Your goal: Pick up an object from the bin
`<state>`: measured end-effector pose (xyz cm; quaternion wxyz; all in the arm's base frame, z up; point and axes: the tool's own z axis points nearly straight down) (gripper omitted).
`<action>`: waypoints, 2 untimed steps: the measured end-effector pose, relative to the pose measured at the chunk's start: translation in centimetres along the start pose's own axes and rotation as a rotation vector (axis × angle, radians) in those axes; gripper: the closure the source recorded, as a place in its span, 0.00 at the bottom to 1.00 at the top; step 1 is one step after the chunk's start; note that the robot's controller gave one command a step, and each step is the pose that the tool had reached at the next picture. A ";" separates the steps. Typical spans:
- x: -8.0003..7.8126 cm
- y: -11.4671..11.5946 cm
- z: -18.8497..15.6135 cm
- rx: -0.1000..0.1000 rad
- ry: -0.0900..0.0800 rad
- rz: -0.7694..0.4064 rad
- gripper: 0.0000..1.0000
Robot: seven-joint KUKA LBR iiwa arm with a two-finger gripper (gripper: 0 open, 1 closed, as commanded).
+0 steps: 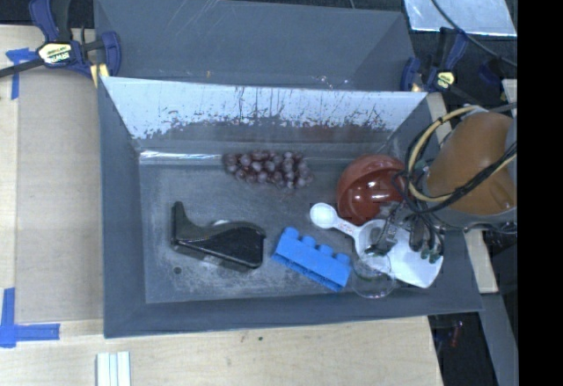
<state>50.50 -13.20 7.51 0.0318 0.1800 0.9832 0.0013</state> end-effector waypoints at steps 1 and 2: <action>0.1 0.0 -3.2 0.001 0.007 -0.001 1.00; -0.3 0.0 -5.4 0.000 0.000 -0.001 1.00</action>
Offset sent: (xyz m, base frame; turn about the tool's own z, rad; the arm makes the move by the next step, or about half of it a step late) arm -0.0034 0.0007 0.0387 -0.0010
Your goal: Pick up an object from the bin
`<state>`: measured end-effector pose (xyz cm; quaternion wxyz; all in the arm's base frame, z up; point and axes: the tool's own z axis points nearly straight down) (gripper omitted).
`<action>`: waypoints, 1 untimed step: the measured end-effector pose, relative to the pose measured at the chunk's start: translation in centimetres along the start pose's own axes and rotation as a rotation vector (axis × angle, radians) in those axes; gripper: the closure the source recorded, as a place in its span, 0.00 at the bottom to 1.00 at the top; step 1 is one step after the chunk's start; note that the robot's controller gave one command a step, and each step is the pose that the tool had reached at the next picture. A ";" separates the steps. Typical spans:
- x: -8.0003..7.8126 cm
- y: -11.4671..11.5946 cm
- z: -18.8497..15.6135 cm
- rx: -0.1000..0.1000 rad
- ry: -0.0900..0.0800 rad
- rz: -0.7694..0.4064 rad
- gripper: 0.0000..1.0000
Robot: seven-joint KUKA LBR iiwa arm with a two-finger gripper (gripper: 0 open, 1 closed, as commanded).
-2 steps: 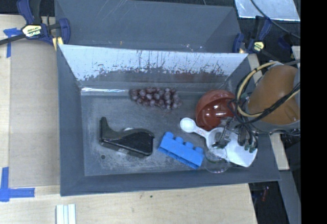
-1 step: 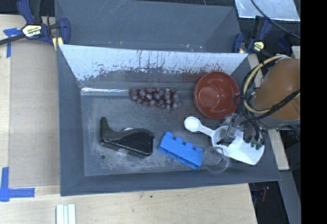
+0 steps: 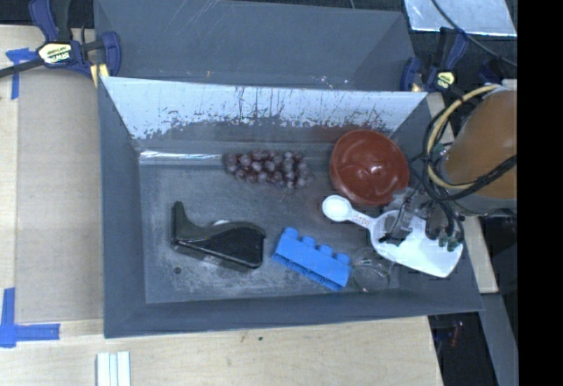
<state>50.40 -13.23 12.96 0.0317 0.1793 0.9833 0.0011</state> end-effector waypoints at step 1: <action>0.0 0.0 -1.8 0.000 0.003 -0.001 1.00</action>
Offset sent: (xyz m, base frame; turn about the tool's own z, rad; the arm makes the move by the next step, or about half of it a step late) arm -0.0010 -0.0001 0.0502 -0.0002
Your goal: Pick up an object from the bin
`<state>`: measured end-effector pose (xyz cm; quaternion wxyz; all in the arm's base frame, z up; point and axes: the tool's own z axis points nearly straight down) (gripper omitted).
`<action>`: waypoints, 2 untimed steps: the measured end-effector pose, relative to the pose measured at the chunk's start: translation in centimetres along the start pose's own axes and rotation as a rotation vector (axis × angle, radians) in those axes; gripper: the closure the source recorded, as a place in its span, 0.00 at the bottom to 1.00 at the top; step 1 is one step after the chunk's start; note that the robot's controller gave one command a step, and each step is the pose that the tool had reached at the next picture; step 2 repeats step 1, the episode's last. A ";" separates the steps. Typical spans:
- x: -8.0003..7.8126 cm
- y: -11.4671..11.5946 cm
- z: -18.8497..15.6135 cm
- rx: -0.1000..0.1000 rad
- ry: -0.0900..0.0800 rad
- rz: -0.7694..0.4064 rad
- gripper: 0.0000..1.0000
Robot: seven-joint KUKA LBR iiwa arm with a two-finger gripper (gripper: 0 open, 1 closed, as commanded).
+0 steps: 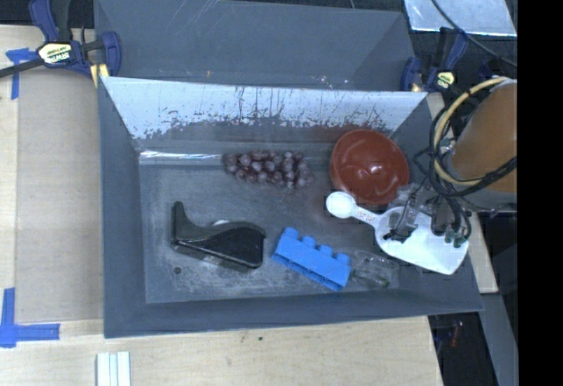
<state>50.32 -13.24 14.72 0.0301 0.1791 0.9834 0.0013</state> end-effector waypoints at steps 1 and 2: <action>-0.2 0.0 -1.7 0.000 -0.002 -0.001 1.00; -0.2 0.0 -1.7 0.000 -0.002 -0.001 1.00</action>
Offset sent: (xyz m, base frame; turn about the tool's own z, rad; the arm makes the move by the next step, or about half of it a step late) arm 0.0006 -0.0004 0.0369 -0.0002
